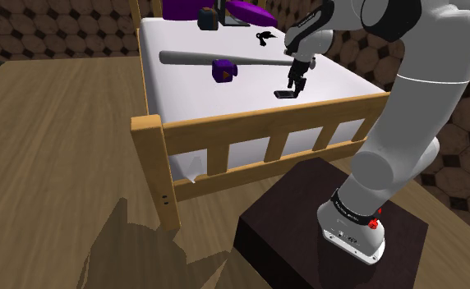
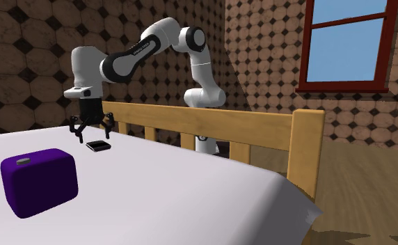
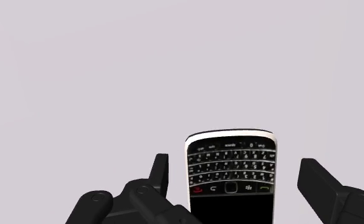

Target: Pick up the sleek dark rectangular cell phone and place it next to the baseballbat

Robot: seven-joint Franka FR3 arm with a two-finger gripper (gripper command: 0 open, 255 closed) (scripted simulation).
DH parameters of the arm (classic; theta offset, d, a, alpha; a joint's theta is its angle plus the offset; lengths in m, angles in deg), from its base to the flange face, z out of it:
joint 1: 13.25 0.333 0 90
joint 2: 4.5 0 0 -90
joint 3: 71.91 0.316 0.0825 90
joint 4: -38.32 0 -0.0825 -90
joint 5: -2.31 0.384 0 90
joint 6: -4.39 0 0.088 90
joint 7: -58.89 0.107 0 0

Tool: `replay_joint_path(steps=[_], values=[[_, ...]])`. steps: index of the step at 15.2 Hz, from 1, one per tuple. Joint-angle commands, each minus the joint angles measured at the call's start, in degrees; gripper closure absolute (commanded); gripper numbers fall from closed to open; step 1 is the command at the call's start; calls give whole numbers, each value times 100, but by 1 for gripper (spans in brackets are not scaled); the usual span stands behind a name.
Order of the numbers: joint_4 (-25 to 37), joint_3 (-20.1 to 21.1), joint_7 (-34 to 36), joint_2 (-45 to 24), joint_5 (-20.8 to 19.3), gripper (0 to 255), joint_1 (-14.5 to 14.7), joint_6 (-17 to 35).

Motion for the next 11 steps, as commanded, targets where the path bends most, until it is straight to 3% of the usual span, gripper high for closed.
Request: replay_joint_path(steps=[1,3,7,11], values=[[0,0,0,0,0,0,0,0],[0,0,0,0,0,0,0,0],[334,-54,122,340,-183,0,39,-646],[334,-54,122,340,-183,0,38,-646]])
